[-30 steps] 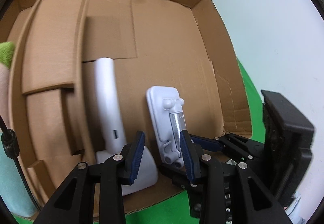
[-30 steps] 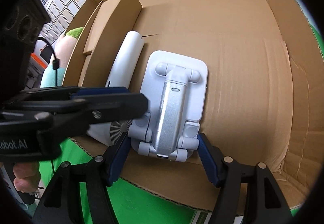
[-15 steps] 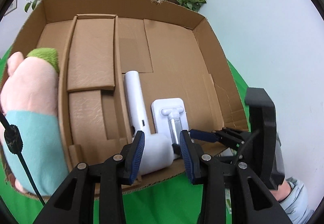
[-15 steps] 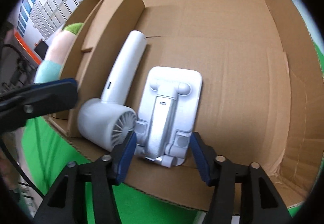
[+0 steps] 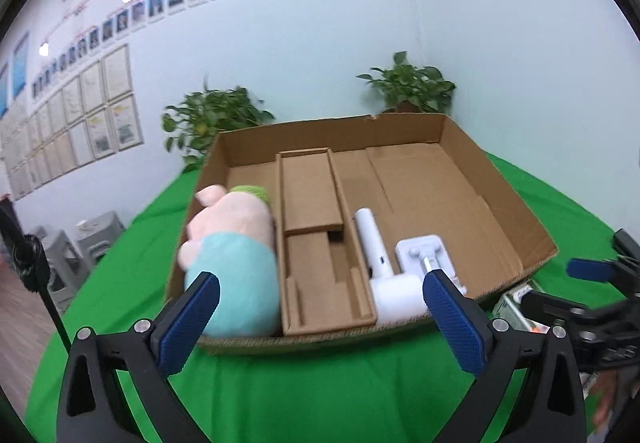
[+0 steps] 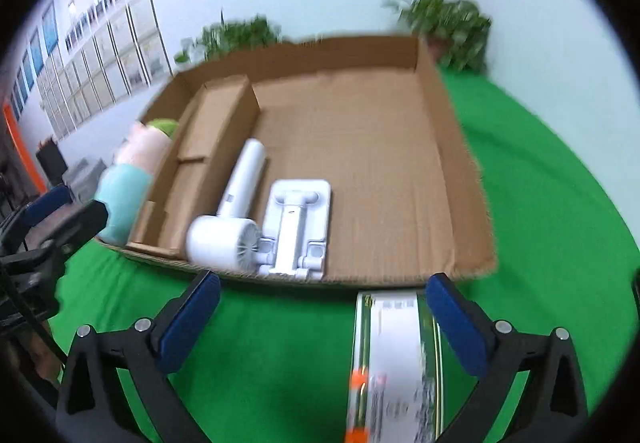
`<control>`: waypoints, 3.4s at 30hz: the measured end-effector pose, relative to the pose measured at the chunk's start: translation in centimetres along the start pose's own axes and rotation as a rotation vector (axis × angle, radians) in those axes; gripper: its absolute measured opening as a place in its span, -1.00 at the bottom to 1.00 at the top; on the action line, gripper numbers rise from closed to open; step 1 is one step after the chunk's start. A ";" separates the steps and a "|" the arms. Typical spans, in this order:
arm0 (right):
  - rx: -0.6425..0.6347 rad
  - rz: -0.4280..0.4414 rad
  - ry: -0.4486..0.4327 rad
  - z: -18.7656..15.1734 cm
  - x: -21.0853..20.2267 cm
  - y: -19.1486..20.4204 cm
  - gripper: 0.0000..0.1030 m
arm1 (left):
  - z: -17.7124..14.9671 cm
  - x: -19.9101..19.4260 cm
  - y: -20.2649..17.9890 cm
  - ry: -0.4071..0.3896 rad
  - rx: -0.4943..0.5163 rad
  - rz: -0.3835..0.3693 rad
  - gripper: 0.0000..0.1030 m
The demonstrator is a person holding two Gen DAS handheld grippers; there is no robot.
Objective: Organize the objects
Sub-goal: 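Lower the phone stand beside the fan, open both grippers and withdraw, then move the right gripper toward the green-and-white medicine box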
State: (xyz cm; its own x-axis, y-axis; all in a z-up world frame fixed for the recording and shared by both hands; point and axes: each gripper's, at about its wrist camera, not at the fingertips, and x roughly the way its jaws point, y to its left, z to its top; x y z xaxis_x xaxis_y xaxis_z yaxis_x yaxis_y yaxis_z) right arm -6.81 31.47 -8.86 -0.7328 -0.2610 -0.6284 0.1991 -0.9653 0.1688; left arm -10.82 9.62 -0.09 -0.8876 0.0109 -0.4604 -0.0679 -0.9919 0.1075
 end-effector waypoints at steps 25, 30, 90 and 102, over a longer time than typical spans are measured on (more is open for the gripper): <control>-0.081 -0.083 -0.139 -0.7 -4.9 5.4 -0.17 | -4.0 -3.0 0.0 0.094 -0.062 0.106 -0.82; -0.070 -0.107 -0.128 -0.9 -4.4 5.2 -0.79 | -4.4 -2.9 0.8 0.099 -0.112 0.104 -0.94; -0.130 -0.015 -0.152 -2.1 -4.7 5.3 0.99 | -5.1 -1.9 0.9 0.122 -0.121 0.085 0.89; -0.012 -0.129 -0.003 -4.5 -3.0 -0.8 0.99 | -6.8 0.2 1.5 0.264 -0.140 -0.102 0.90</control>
State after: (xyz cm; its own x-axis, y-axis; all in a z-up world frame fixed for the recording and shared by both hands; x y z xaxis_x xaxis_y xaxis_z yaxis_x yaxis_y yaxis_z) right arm -1.85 33.06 -10.53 -0.7547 -0.1348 -0.6420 0.1112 -0.9908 0.0774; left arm -8.00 7.28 -5.98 -0.7293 0.0957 -0.6775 -0.0704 -0.9954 -0.0648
